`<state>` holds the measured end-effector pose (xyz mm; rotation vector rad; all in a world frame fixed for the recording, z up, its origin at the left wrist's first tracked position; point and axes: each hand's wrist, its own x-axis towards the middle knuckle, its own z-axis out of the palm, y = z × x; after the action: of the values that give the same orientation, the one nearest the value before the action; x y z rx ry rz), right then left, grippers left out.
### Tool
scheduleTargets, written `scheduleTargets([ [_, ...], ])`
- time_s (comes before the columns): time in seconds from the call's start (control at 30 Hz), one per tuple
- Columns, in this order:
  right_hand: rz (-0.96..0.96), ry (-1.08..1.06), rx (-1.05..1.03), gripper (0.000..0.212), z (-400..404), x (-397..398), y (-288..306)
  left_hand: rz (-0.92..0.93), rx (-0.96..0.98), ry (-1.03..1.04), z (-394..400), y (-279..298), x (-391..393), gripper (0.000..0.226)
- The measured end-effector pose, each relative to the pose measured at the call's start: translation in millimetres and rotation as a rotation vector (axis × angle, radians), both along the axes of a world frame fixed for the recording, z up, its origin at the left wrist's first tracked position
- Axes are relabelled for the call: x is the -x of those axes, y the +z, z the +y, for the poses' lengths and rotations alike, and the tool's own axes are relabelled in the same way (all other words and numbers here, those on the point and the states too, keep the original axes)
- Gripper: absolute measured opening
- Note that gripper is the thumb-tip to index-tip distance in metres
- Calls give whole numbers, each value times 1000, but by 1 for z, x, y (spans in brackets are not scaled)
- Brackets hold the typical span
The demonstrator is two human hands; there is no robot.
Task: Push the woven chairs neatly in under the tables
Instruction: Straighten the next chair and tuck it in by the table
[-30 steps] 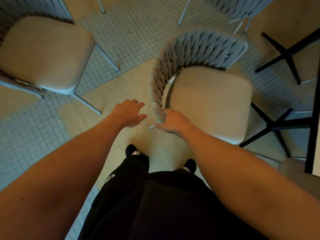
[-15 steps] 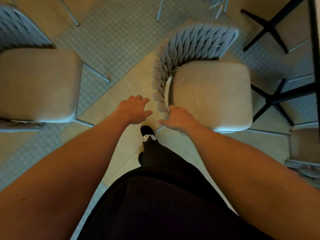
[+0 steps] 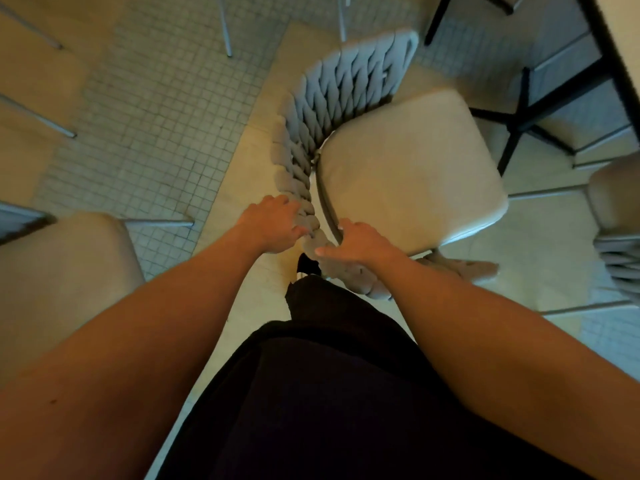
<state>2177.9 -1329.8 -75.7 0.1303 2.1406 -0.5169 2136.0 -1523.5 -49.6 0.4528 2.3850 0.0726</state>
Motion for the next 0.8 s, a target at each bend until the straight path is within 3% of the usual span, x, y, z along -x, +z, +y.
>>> scheduleTargets([
  [0.13,-2,-73,-15,87,-4,19,3,-9,-30,-110,0,5,38,57],
  [0.27,15,-188,-2,93,-10,36,5,1,-34,-240,2,4,74,56],
  [0.4,-6,-298,-18,91,-18,49,2,46,-37,-410,4,-7,110,63],
  [0.8,-11,-793,-96,90,-71,64,-11,-75,22,-924,9,-28,202,81],
])
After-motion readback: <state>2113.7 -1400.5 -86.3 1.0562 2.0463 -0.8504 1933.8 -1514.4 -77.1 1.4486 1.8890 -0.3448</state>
